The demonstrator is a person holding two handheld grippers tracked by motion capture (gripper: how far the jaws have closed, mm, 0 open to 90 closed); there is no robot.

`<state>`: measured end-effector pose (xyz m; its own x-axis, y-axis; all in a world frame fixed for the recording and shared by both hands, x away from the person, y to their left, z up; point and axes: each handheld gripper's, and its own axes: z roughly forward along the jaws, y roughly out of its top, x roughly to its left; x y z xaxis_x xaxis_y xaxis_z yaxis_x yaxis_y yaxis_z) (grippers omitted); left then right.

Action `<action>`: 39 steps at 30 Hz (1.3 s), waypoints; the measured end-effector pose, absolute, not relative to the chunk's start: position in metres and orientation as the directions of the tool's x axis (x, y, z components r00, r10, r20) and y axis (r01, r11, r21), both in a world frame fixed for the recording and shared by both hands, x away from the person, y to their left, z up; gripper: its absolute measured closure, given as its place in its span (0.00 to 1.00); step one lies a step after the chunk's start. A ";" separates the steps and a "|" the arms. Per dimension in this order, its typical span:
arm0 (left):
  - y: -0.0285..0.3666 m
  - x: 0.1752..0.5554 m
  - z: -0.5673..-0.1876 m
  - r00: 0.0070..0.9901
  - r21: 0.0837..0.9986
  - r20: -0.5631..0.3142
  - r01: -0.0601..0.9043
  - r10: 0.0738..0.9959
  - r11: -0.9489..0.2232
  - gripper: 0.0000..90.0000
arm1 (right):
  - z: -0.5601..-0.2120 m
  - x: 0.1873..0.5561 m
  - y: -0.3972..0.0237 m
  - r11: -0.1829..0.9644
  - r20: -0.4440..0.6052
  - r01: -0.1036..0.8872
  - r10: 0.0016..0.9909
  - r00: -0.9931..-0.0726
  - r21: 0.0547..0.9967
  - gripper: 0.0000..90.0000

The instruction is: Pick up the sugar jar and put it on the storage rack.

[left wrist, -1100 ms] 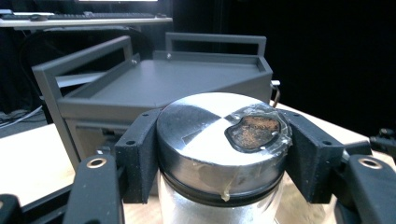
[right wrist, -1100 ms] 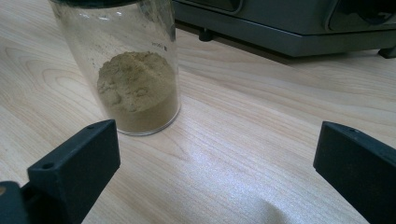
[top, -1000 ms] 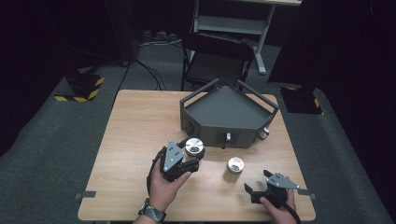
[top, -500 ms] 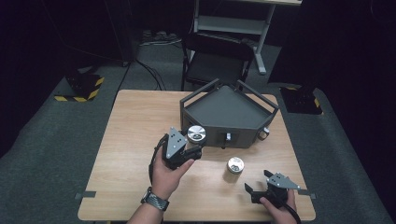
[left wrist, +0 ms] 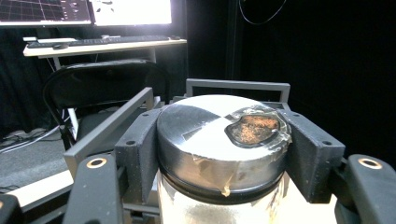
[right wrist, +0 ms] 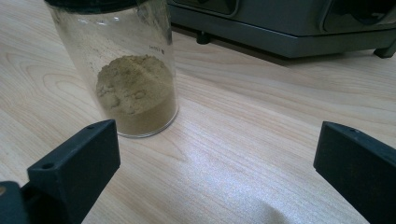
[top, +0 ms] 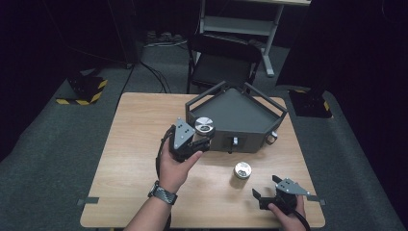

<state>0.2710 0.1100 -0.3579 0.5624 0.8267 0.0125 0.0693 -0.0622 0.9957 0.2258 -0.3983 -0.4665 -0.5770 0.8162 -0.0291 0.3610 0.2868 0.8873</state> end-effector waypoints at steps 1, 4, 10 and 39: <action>0.110 0.273 -0.357 0.562 0.996 0.011 0.069 0.827 -0.060 0.39 | -0.466 0.226 -0.398 0.288 -0.029 0.361 0.815 -0.578 0.887 0.00; 0.109 0.277 -0.354 0.559 0.996 0.014 0.066 0.829 -0.061 0.39 | -0.466 0.226 -0.398 0.289 -0.028 0.362 0.814 -0.580 0.886 0.00; 0.104 0.287 -0.350 0.551 0.996 0.009 0.068 0.835 -0.055 0.39 | -0.467 0.226 -0.399 0.284 -0.025 0.361 0.815 -0.579 0.888 0.00; 0.081 0.345 -0.351 0.508 0.996 0.023 0.063 0.861 -0.064 0.39 | -0.468 0.224 -0.402 0.280 -0.021 0.353 0.808 -0.589 0.893 0.00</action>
